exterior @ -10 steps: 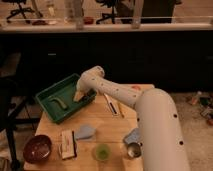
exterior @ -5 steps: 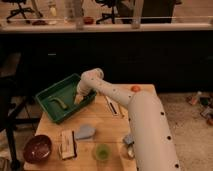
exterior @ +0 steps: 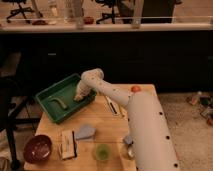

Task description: Place grapes in table surface

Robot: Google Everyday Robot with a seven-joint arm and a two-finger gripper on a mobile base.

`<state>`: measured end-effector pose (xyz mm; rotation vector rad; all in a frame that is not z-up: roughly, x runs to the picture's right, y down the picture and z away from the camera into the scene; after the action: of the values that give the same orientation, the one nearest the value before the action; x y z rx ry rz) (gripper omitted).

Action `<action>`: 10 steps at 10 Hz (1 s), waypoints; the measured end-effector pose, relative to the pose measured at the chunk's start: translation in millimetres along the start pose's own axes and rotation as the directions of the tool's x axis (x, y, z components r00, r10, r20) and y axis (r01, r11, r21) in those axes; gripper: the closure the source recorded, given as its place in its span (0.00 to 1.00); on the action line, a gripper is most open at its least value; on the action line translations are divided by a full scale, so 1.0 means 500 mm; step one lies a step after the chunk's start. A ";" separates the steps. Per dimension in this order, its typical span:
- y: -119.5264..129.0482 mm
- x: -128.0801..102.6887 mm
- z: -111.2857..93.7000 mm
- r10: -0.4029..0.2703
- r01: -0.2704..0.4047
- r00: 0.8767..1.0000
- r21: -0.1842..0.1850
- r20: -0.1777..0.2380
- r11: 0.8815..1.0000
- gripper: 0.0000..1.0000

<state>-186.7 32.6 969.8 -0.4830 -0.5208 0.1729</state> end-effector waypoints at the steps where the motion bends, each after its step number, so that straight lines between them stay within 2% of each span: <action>1: -0.004 -0.008 -0.023 -0.008 0.008 1.000 0.020 0.009 1.000 0.86; 2: -0.008 -0.024 -0.055 -0.023 0.022 1.000 0.046 0.021 0.999 0.96; 3: -0.013 -0.039 -0.087 -0.040 0.038 0.999 0.073 0.031 0.997 1.00; 6: -0.024 -0.091 -0.183 -0.107 0.098 0.993 0.154 0.050 0.983 1.00; 9: -0.029 -0.129 -0.263 -0.166 0.149 0.985 0.234 0.052 0.961 1.00; 10: -0.028 -0.138 -0.299 -0.185 0.165 0.982 0.269 0.050 0.949 1.00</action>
<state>-168.0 -58.1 833.3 -0.1685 -0.6014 0.0883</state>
